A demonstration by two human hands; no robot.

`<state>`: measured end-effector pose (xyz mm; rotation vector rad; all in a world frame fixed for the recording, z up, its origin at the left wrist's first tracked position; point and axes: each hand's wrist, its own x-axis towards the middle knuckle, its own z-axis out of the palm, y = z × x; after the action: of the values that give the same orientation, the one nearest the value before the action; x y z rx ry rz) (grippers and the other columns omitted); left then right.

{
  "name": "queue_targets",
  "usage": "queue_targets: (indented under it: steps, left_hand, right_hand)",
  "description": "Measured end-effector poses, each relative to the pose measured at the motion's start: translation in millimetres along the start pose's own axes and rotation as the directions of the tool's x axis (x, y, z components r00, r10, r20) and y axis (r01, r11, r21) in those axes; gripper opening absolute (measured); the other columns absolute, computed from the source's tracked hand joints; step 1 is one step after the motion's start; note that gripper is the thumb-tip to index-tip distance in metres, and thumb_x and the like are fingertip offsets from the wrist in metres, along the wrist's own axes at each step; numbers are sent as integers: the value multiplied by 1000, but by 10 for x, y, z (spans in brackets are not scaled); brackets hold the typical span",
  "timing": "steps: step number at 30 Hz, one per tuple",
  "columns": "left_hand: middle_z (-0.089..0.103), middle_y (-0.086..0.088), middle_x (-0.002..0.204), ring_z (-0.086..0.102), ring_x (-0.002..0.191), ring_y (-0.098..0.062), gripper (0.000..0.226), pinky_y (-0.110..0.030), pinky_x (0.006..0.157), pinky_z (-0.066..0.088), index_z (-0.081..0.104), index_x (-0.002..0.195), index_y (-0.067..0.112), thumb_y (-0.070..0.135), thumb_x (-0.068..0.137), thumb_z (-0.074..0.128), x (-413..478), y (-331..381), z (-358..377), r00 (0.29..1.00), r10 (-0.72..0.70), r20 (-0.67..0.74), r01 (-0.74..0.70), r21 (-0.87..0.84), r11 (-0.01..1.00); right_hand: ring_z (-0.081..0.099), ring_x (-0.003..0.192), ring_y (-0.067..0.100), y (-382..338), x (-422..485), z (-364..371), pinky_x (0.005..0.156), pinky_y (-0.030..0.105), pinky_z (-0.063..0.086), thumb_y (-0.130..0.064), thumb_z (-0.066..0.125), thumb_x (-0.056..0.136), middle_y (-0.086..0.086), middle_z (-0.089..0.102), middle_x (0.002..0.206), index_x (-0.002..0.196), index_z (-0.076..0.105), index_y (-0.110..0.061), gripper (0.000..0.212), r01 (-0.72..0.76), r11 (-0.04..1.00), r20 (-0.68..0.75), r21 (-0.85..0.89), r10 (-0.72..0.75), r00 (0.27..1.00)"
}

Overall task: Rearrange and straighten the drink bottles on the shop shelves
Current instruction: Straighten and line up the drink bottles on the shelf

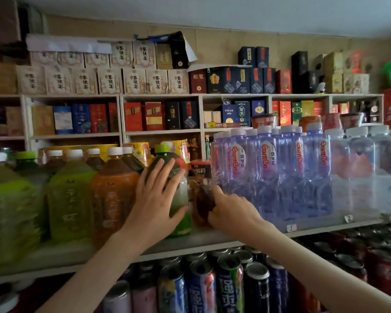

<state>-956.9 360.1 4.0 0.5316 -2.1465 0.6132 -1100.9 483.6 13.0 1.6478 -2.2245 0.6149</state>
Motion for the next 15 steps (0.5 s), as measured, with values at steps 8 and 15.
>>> queue_targets:
  steps: [8, 15]
  left_hand:
    - [20, -9, 154, 11, 142, -27, 85, -51, 112, 11, 25, 144, 21, 63, 76, 53, -5, 73, -46, 998, -54, 30, 52, 79, 996]
    - [36, -13, 146, 28, 136, -33, 86, -51, 108, 21, 41, 137, 18, 62, 68, 68, 48, 63, -115, 996, -67, 60, 57, 158, 986]
  right_hand:
    - [49, 60, 15, 15, 472, -638, 50, 27, 35, -40, 47, 92, -9, 50, 70, 97, 43, -22, 19, 220, 974, -371, 59, -183, 910]
    - [59, 83, 18, 76, 855, -781, 76, 39, 54, -44, 47, 93, 0, 60, 91, 106, 58, -17, 32, 216, 965, -247, 145, -176, 953]
